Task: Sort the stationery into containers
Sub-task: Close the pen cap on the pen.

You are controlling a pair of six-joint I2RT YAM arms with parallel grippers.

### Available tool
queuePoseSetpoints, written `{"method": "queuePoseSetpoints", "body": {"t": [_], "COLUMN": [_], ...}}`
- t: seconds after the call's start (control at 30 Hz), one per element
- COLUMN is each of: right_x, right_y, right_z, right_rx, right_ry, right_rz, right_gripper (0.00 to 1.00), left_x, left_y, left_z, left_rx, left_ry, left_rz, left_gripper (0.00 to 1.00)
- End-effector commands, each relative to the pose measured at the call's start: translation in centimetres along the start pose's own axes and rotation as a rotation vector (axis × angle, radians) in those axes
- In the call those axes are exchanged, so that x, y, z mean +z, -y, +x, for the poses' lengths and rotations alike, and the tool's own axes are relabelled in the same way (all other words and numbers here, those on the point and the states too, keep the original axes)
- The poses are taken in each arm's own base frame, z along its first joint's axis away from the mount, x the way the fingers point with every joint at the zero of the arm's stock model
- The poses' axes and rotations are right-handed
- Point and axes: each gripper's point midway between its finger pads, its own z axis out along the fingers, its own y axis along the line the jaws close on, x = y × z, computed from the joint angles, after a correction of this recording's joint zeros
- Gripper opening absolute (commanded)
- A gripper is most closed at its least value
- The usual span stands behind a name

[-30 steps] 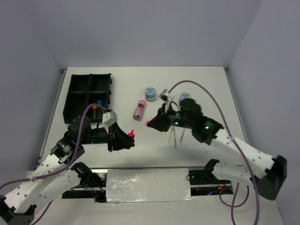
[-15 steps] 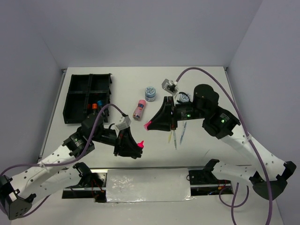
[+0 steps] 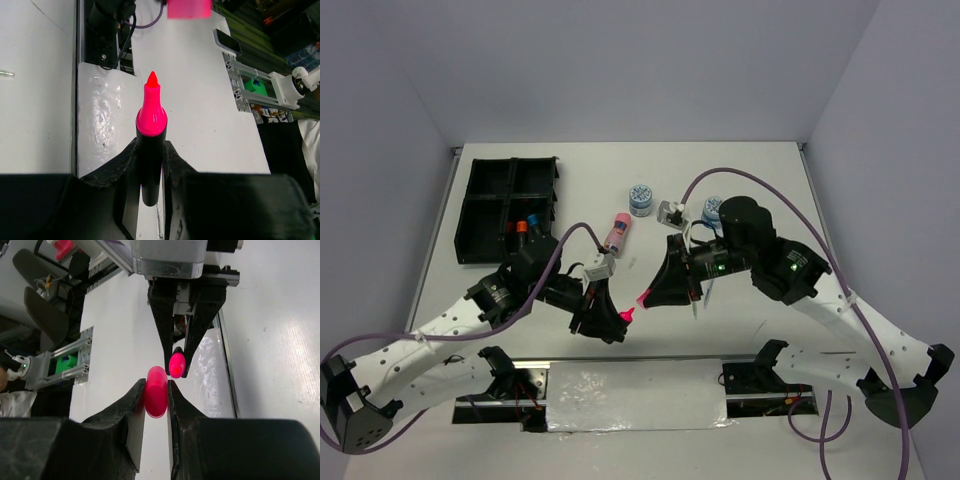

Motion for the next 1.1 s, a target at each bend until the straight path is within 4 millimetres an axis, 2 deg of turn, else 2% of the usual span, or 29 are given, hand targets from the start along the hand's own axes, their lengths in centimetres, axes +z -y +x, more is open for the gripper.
{"method": "queuePoseSetpoints", "body": {"t": [0.0,0.17,0.5,0.93,1.07], "right_x": [0.2,1.1,2.2,3.8,4.0], "right_y": [0.3,0.7,0.5,1.2,1.2], "right_z": [1.2,2.0,1.5,2.5,3.5], "right_rx": [-0.013,0.0,-0.006,-0.011,-0.008], "right_ry": [-0.022,-0.046,-0.05,-0.107,-0.156], "right_rz": [0.008,-0.003,-0.024,-0.037,-0.059], "right_gripper": [0.0,0.0,0.0,0.0,0.0], "left_x": [-0.2,-0.1,0.0,0.2,0.2], "left_y": [1.4,1.4,1.3,1.4,1.2], "left_z": [-1.6,-1.7,-1.5,-1.3,-1.1], "left_rx": [0.093,0.093,0.088,0.079,0.082], "left_ry": [0.023,0.023,0.02,0.004,-0.008], "left_rz": [0.049,0.053,0.051,0.077,0.078], "left_gripper": [0.0,0.0,0.0,0.0,0.0]}}
